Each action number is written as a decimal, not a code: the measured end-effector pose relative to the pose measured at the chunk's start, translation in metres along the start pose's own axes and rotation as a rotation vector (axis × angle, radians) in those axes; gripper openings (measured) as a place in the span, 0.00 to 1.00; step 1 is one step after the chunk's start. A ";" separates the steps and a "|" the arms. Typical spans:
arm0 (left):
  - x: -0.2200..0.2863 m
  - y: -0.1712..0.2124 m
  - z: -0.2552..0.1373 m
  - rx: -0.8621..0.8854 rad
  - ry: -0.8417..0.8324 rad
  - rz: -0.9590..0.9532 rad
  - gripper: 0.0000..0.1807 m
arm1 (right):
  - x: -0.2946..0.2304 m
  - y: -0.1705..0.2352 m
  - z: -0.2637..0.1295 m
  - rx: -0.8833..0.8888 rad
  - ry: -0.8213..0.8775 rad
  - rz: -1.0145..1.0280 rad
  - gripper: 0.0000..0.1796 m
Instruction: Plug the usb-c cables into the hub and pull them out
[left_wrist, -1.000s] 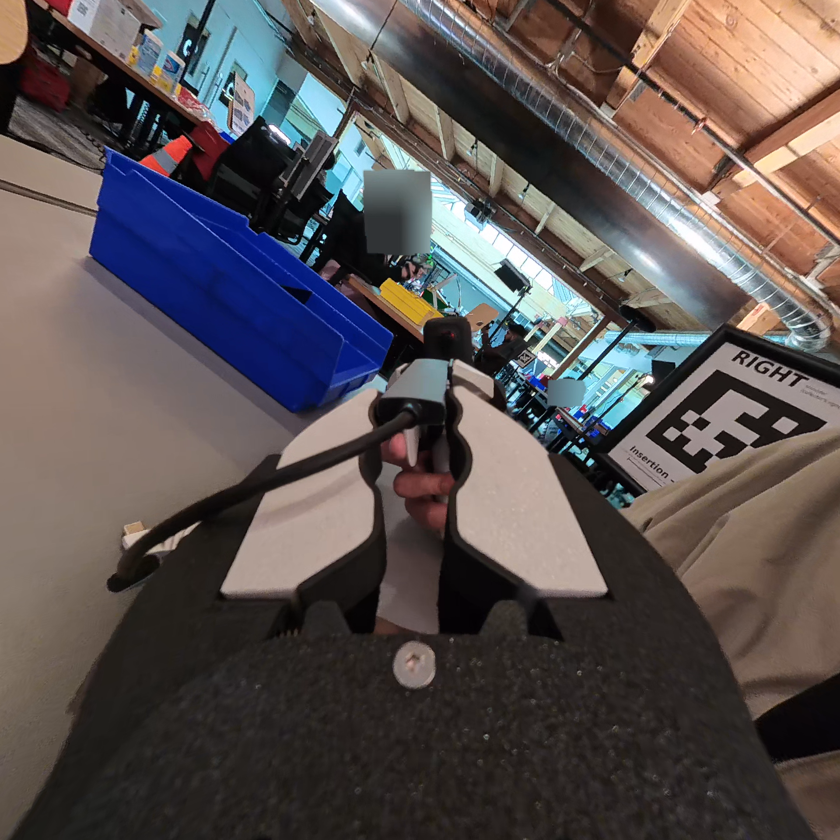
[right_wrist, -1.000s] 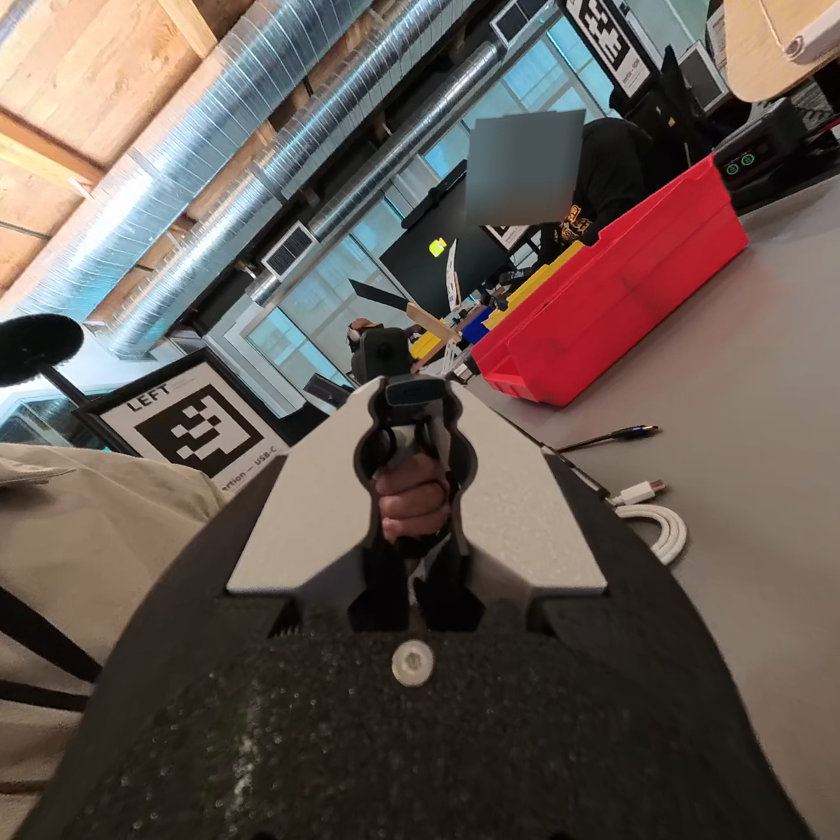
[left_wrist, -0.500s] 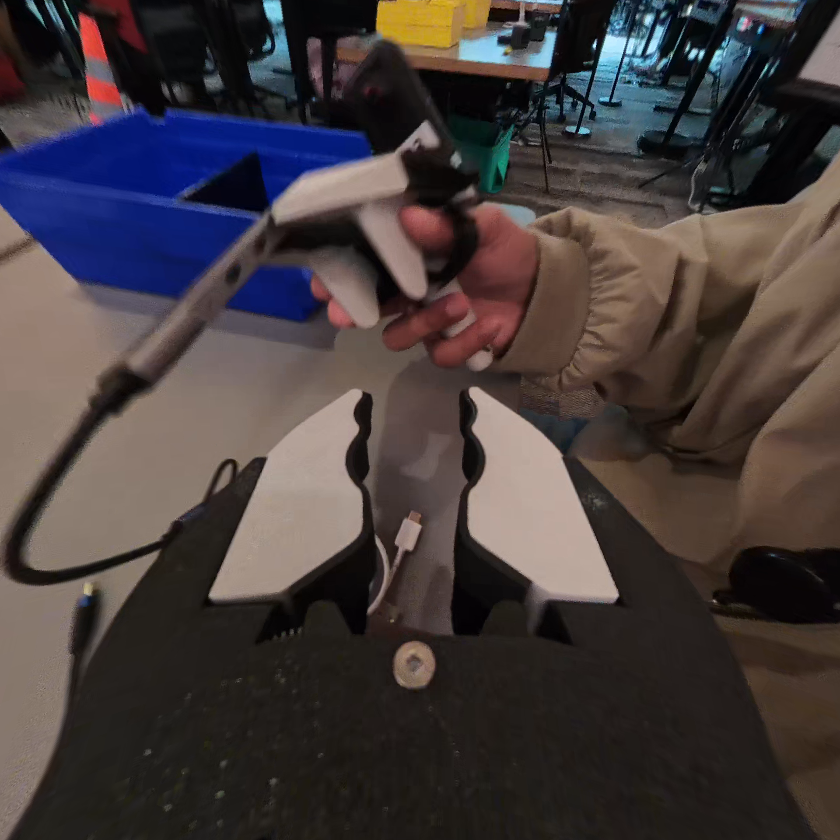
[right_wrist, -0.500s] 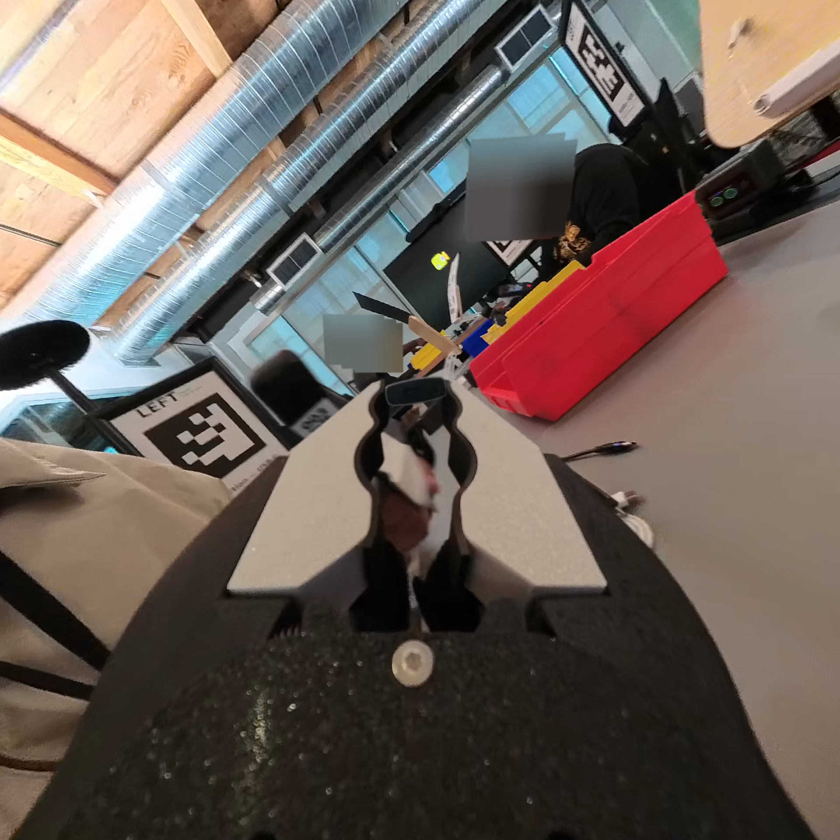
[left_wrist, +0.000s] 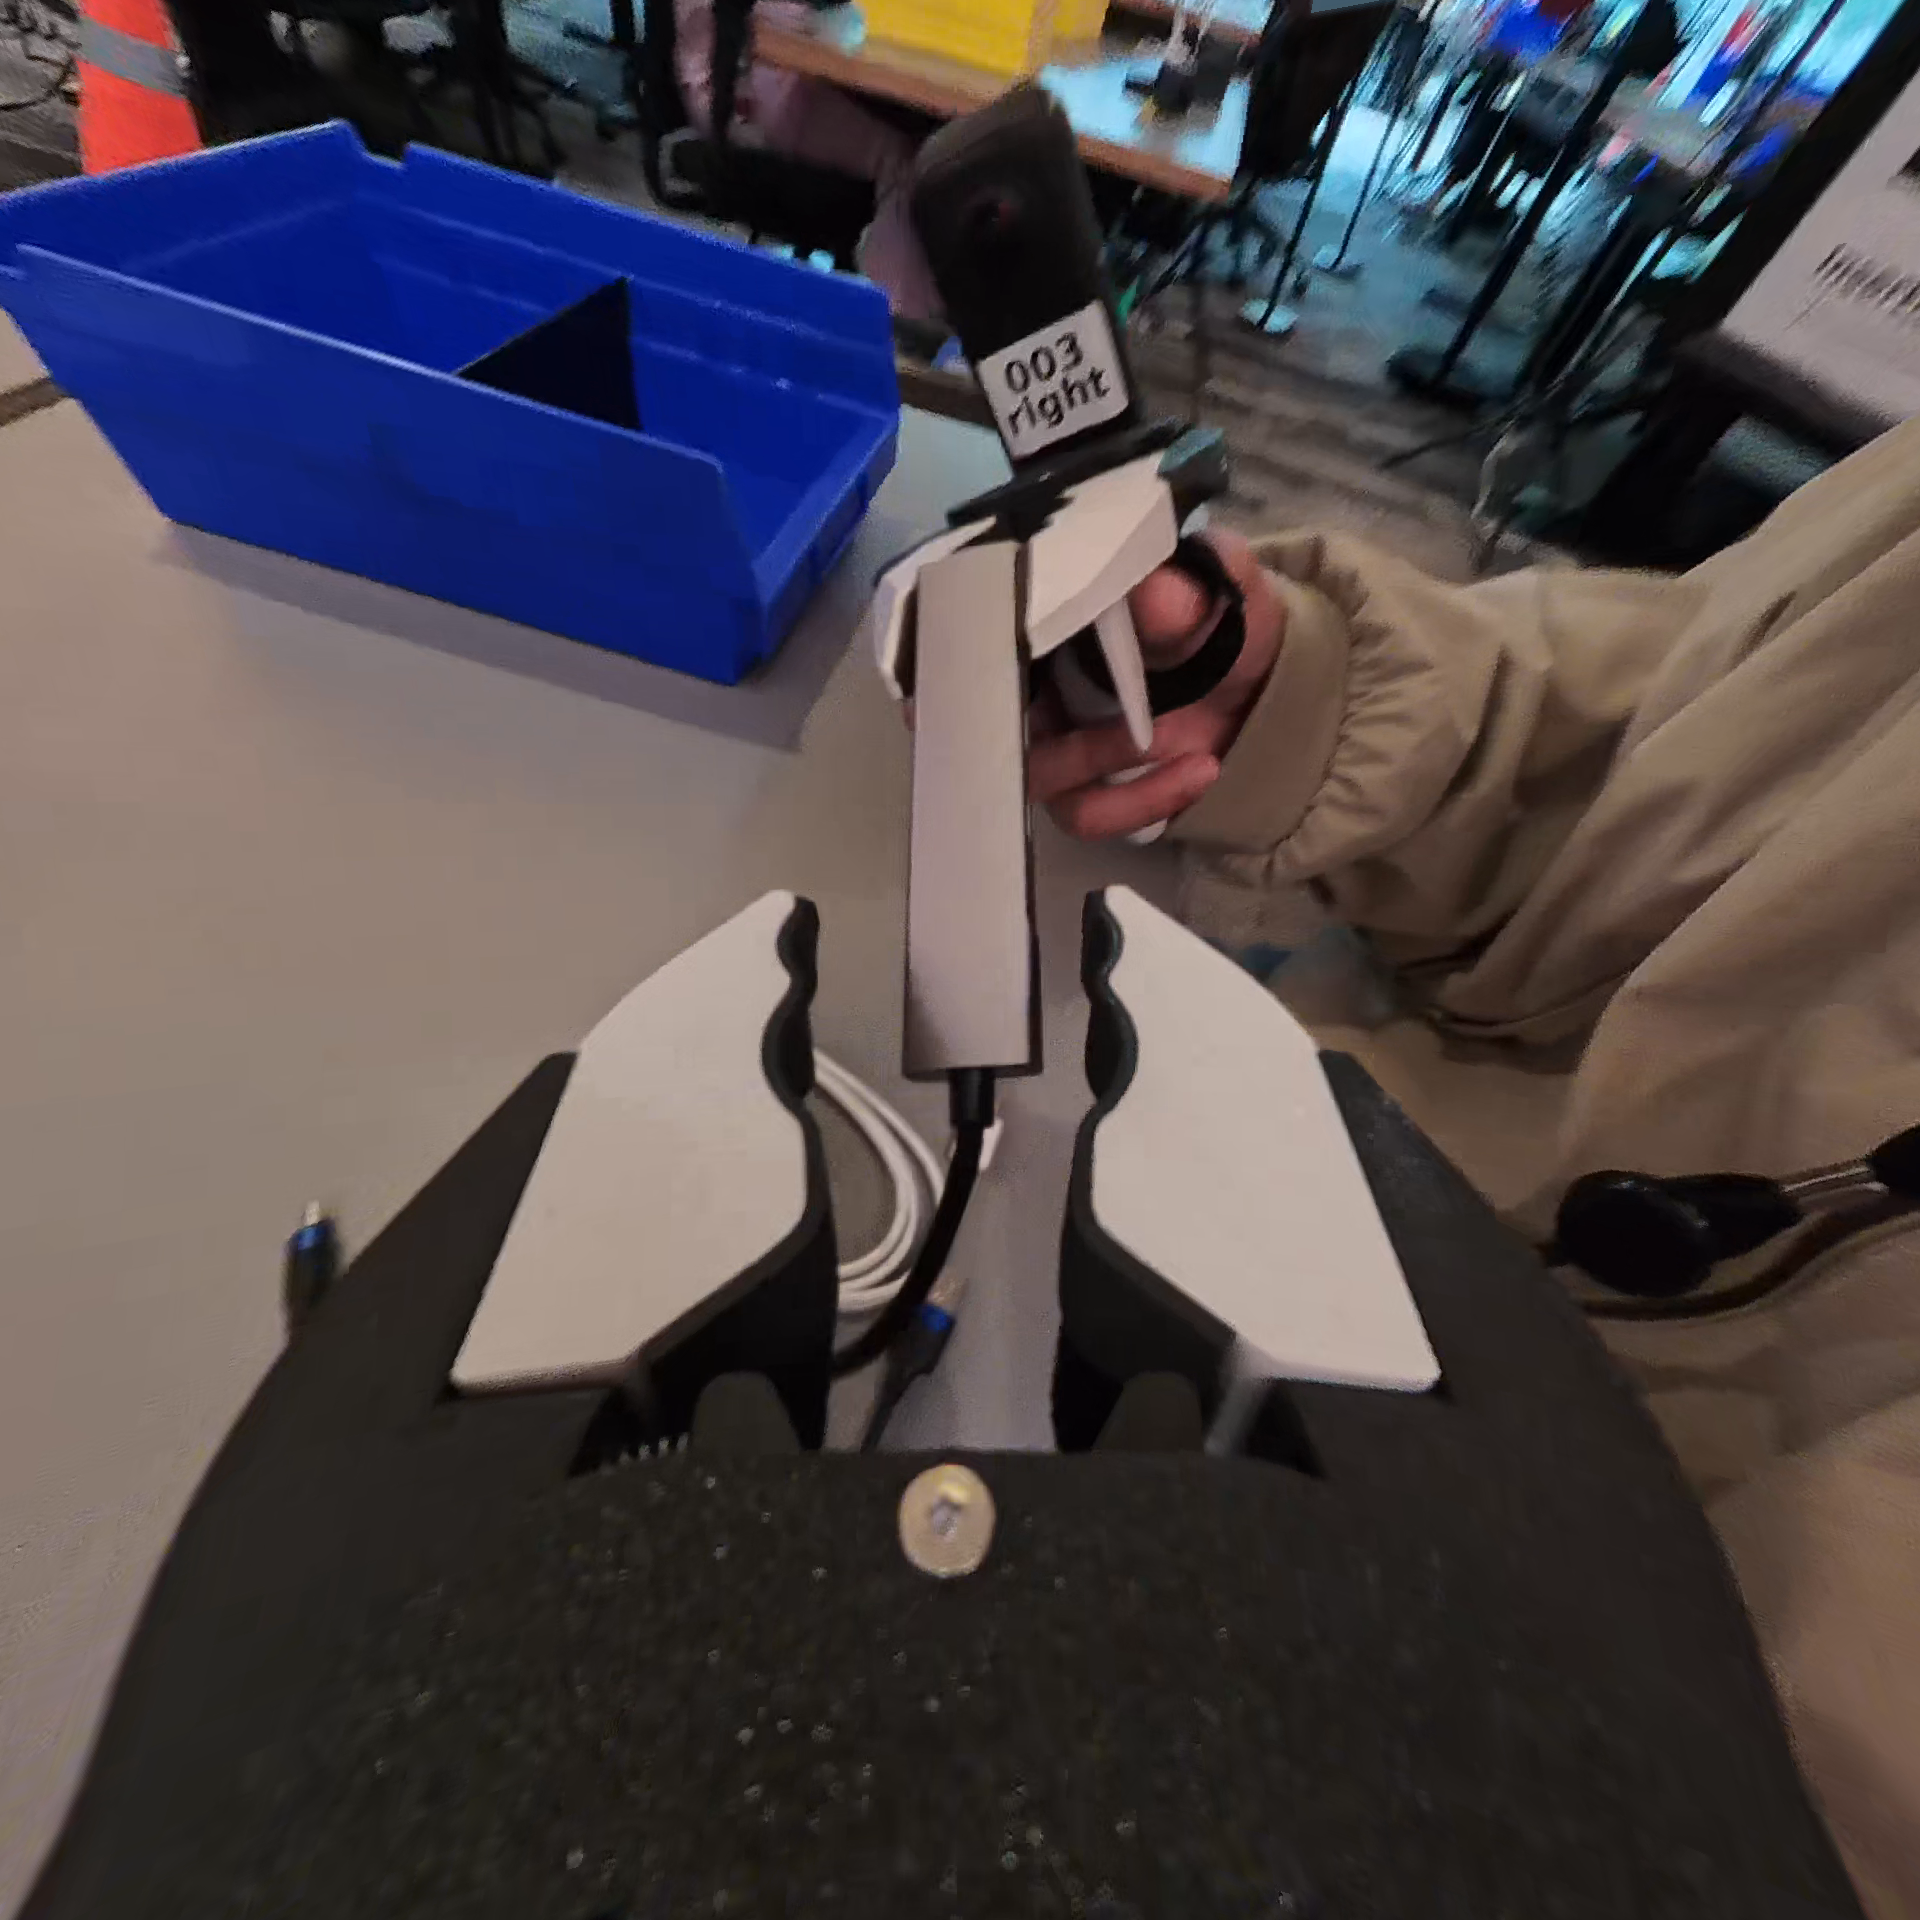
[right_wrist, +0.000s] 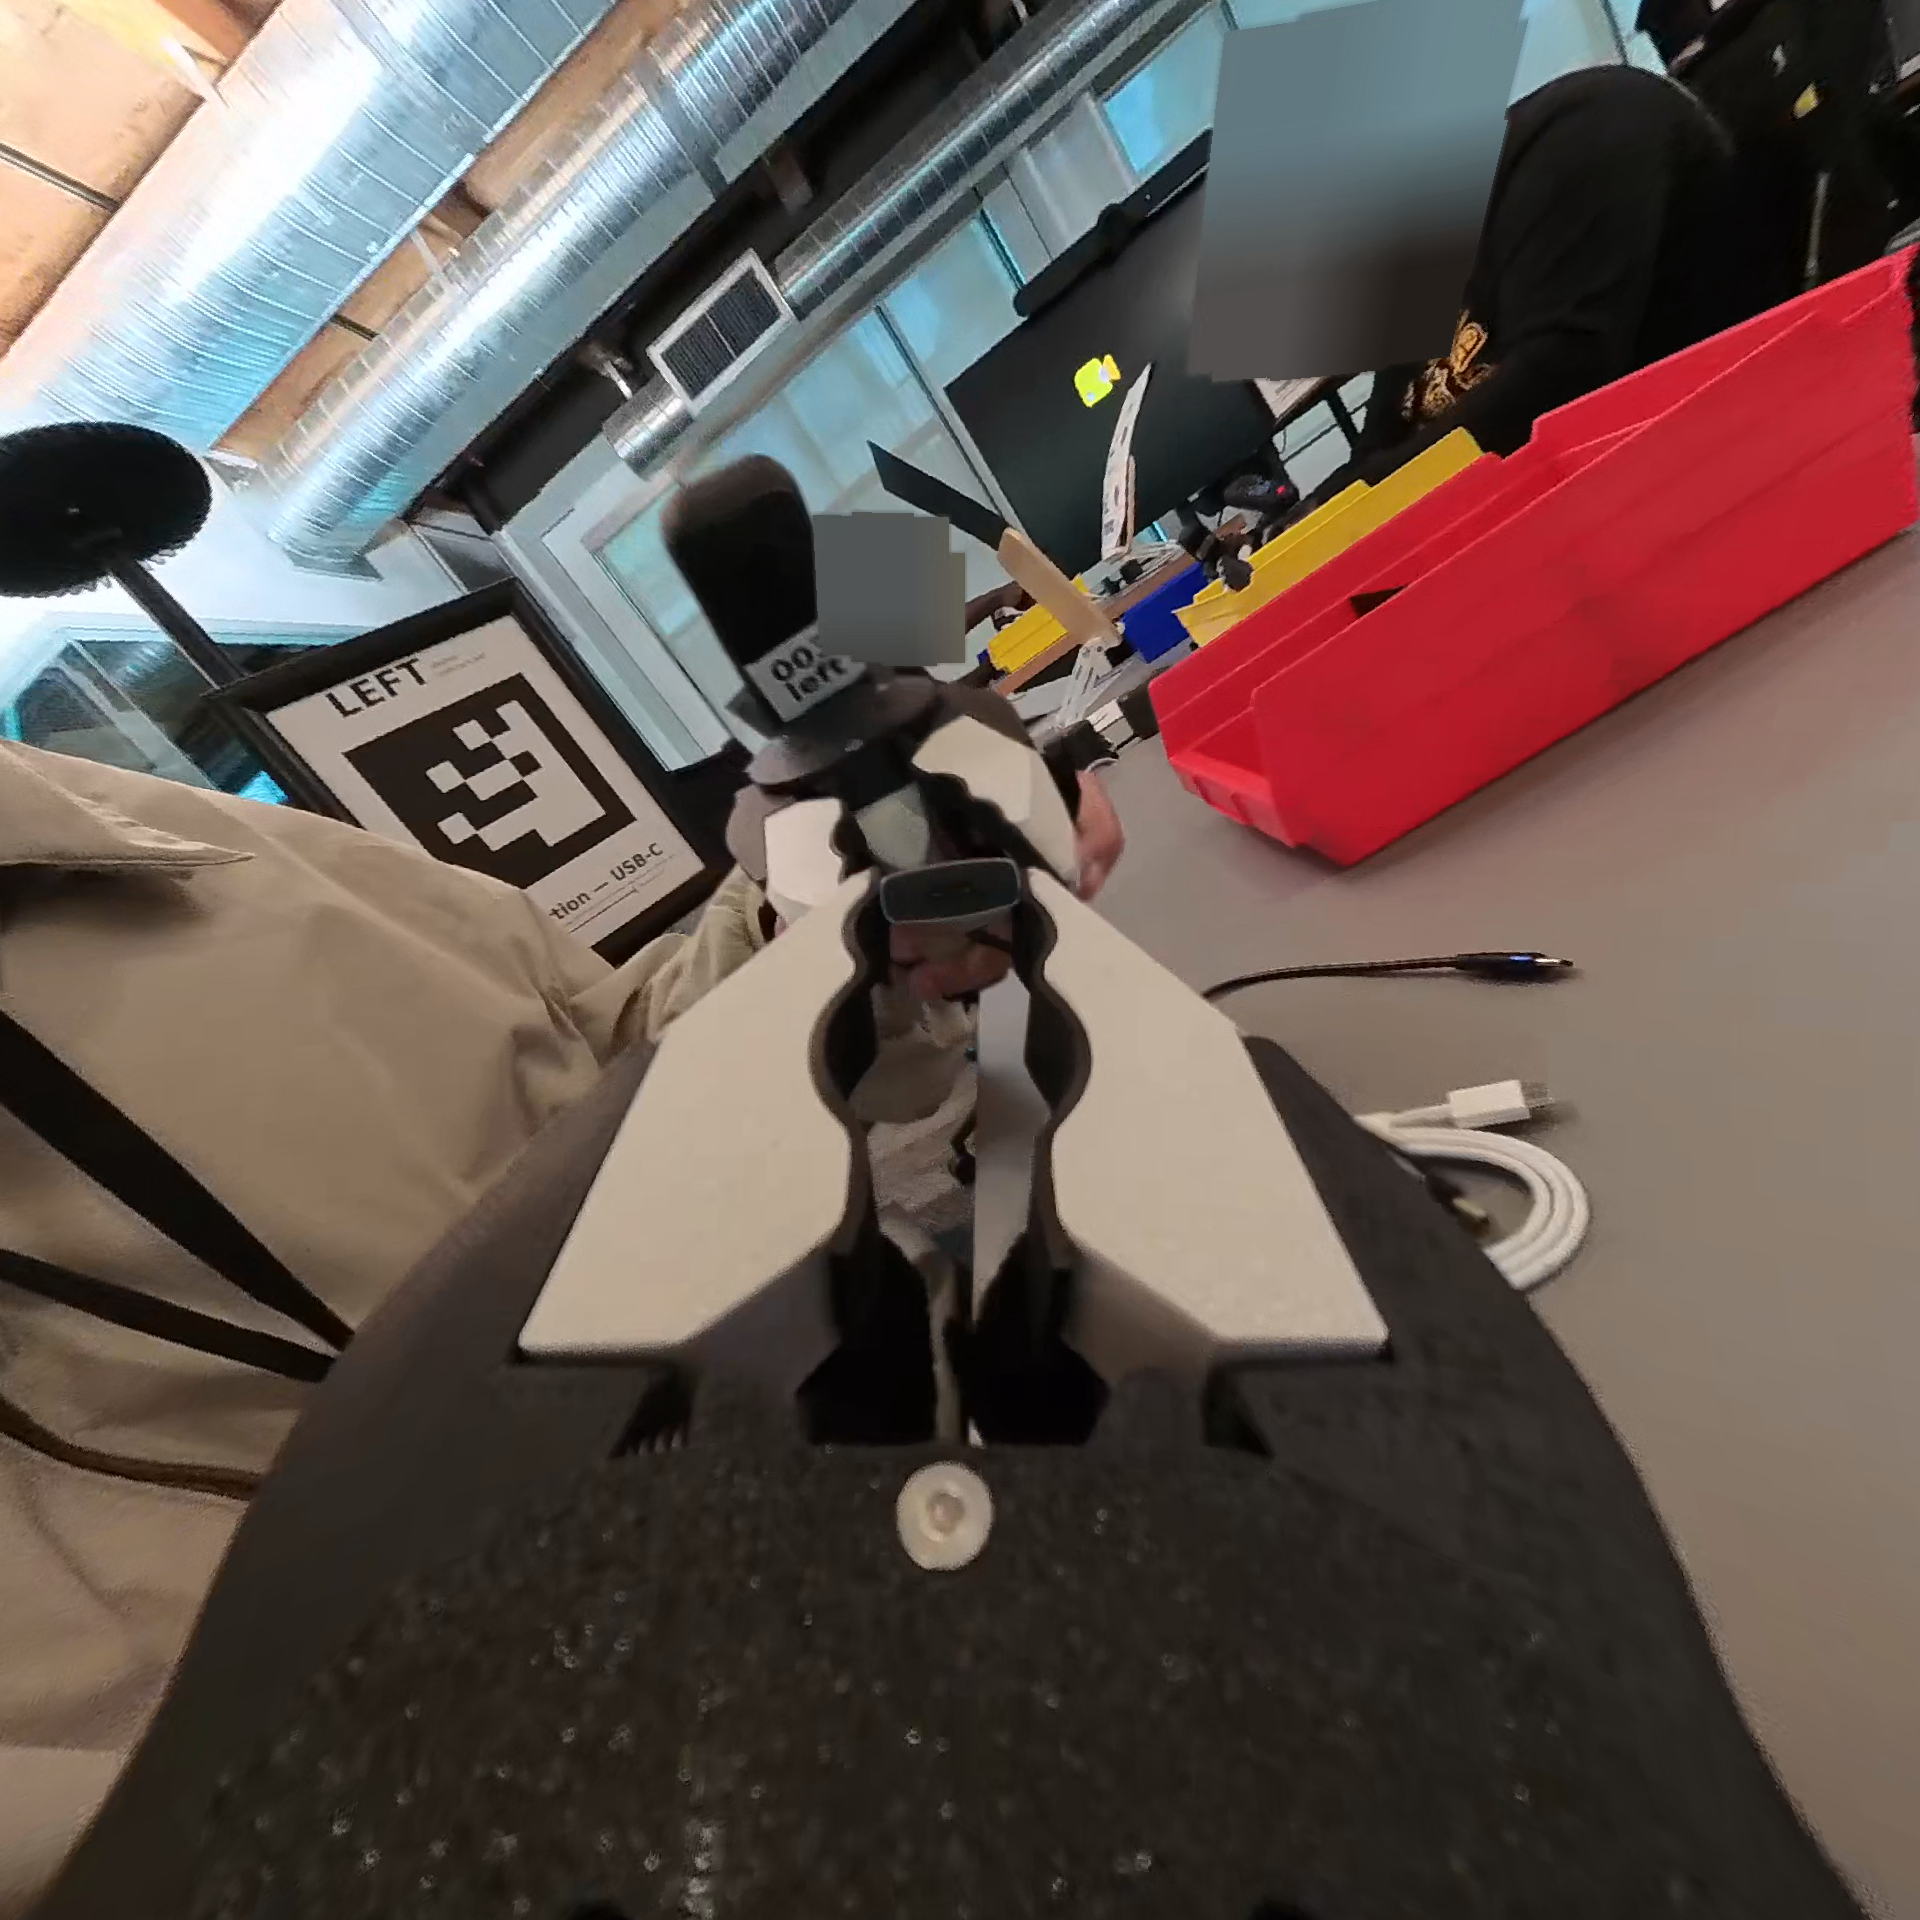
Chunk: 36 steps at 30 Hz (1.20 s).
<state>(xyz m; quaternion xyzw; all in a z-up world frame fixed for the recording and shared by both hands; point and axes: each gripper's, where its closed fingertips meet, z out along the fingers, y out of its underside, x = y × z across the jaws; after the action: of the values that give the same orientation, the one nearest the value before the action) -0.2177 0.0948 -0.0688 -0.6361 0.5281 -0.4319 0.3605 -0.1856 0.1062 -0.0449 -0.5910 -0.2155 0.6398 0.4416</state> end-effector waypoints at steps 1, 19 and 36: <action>0.001 -0.001 0.001 0.032 0.026 -0.030 0.25 | -0.001 0.000 0.001 0.006 -0.005 0.008 0.12; -0.020 -0.012 -0.005 0.178 0.035 -0.237 0.13 | 0.015 -0.002 0.001 0.040 0.085 0.018 0.16; -0.097 0.012 -0.124 -0.036 -0.792 0.030 0.13 | 0.075 0.047 0.011 -0.340 0.583 -0.372 0.19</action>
<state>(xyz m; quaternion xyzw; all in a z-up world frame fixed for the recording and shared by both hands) -0.3442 0.1875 -0.0506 -0.7520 0.3650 -0.1386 0.5311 -0.2038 0.1467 -0.1224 -0.7636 -0.2877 0.3089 0.4885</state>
